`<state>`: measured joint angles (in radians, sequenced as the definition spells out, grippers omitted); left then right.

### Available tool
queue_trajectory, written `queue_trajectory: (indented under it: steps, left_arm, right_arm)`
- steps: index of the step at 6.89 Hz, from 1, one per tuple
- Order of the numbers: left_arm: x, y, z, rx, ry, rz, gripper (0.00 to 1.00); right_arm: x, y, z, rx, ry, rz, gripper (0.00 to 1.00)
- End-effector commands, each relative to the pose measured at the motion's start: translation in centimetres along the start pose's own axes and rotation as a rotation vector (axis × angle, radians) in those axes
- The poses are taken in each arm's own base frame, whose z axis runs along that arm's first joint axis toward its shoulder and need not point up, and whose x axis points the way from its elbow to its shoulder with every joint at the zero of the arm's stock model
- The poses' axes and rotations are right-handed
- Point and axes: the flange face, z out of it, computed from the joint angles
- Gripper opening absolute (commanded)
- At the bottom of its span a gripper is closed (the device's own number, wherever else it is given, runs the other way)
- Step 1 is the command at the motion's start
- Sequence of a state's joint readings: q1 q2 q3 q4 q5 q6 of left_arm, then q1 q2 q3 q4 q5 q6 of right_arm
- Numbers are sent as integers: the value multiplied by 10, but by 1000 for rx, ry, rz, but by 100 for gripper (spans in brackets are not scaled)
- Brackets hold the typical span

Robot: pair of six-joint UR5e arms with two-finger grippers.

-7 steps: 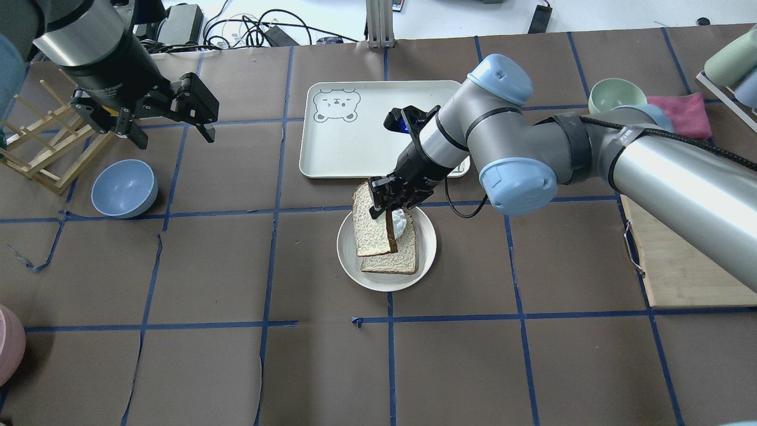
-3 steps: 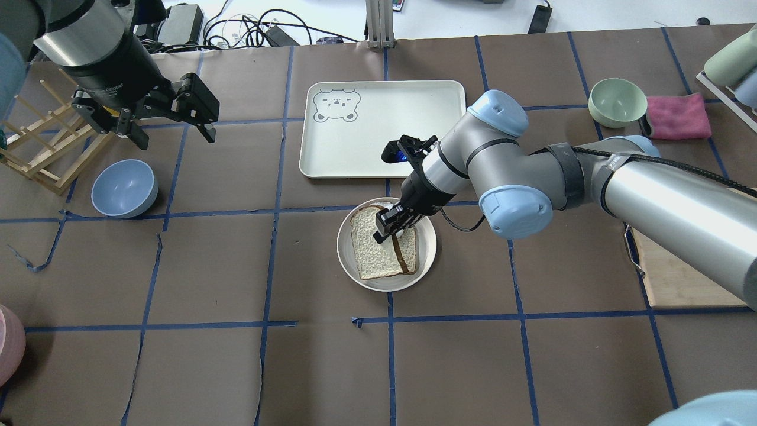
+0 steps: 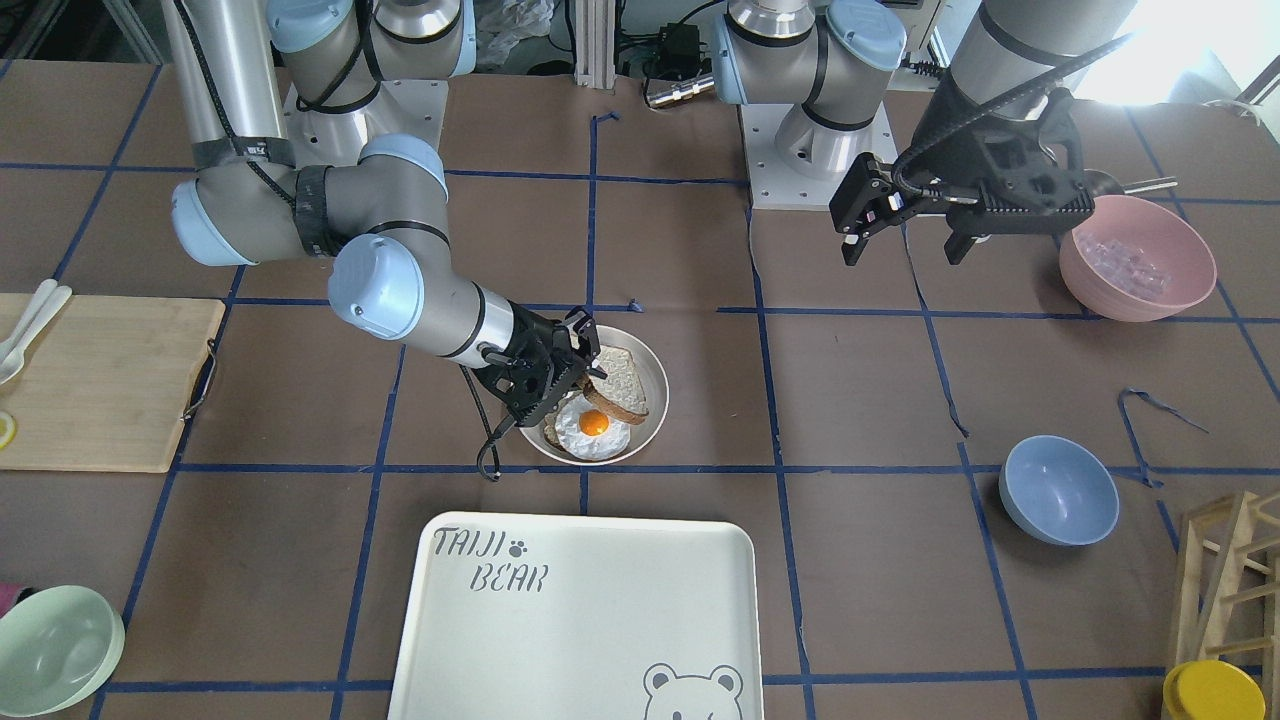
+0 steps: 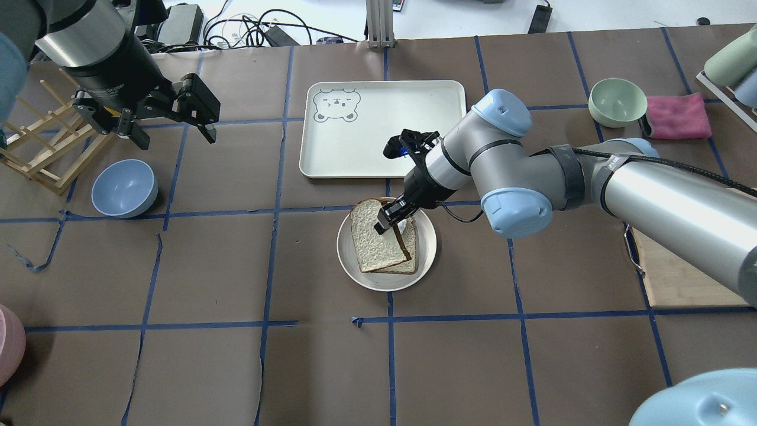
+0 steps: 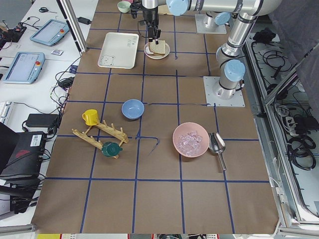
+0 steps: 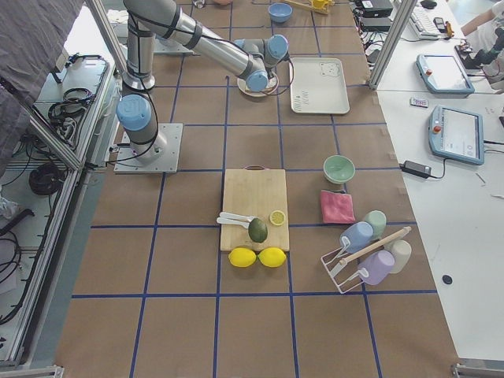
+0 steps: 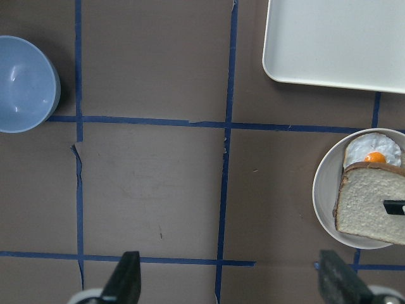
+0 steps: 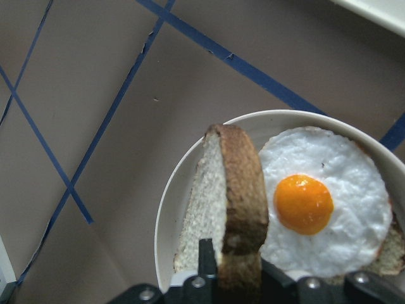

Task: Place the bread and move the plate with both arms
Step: 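Lower the bread onto the egg and open the right gripper, then raise the right gripper away while the left arm moves toward the plate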

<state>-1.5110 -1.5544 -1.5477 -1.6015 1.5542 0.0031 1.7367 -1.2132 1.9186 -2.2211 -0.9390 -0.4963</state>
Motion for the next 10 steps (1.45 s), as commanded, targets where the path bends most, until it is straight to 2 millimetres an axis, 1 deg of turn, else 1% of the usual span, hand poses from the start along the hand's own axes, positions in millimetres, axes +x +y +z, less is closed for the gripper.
queue_trajectory:
  steps: [1,3,4,5,6,7,8,9,10]
  left_arm:
    - [0,0,1,-1,2,0,100]
    - [0,-1,1,-3,2,1,100]
    - [-1,-1,1,-1,3,2,100]
    - [-2,-1,4,-7,5,12,100]
    - [-2,-2,10,-20,46,-13,100]
    - [3,-5,29,-37,84,-42,100]
    - [7,-7,56,-46,83,-92,100]
    - [13,0,81,-67,82,-164,100]
    - [29,7,103,-105,99,-208,100]
  right_arm:
    - [7,-13,-19,47,38,35,100]
    - [7,-34,-51,61,128,19,100]
    - [3,-46,-75,40,165,30,100]
    - [-2,-63,-132,26,208,66,100]
    - [-1,-75,-193,-41,255,138,100]
    - [-1,-74,-253,-131,347,200,100]
    - [-22,-68,-302,-155,428,211,100]
    - [-65,-38,-339,-209,546,218,100]
    - [-97,-16,-355,-169,575,350,100]
